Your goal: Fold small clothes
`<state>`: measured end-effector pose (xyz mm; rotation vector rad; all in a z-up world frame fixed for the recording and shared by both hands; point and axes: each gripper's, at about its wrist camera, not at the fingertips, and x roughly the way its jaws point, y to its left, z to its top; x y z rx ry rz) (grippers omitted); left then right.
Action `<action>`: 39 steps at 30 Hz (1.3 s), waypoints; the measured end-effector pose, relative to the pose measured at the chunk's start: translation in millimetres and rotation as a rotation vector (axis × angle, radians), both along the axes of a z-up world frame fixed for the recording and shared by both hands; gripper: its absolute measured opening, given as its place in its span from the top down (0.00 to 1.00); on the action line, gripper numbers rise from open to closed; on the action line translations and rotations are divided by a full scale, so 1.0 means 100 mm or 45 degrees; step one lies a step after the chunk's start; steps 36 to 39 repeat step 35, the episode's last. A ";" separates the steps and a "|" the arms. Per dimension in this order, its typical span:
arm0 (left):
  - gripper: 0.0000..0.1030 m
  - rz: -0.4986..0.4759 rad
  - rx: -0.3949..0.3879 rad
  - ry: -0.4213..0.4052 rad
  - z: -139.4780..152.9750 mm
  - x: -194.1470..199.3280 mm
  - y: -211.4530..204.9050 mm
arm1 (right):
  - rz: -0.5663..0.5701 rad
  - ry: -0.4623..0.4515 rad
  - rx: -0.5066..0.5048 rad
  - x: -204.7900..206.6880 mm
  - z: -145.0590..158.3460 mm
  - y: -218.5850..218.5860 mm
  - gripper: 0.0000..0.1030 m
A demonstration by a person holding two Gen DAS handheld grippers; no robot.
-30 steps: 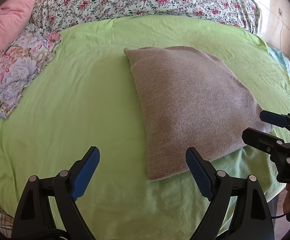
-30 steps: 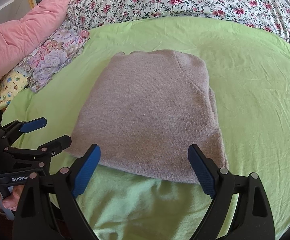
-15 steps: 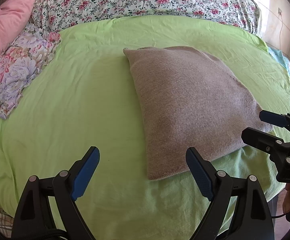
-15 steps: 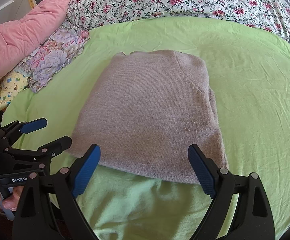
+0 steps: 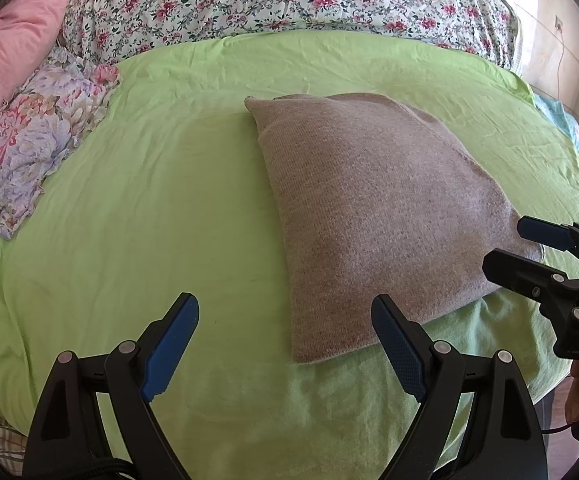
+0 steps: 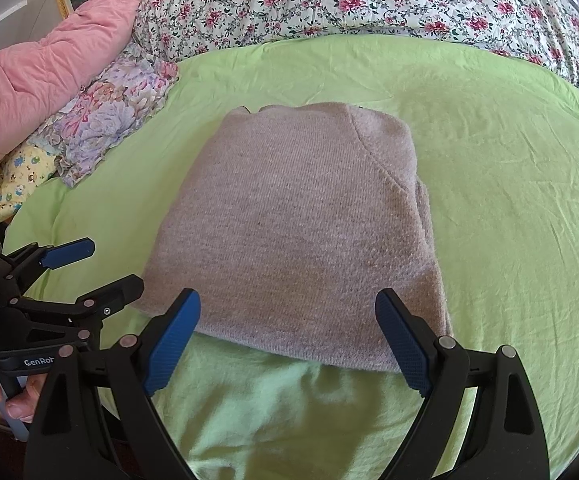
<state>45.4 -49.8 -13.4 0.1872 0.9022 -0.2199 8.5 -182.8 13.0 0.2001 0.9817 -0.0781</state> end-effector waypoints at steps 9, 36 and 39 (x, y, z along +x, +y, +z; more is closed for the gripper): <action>0.14 0.002 -0.009 -0.011 0.06 0.06 -0.02 | 0.004 -0.017 0.002 0.10 0.07 -0.05 0.13; 0.14 0.063 -0.007 -0.020 0.09 0.22 0.00 | -0.023 -0.018 0.012 0.17 0.04 -0.21 0.13; 0.14 0.063 -0.007 -0.020 0.09 0.22 0.00 | -0.023 -0.018 0.012 0.17 0.04 -0.21 0.13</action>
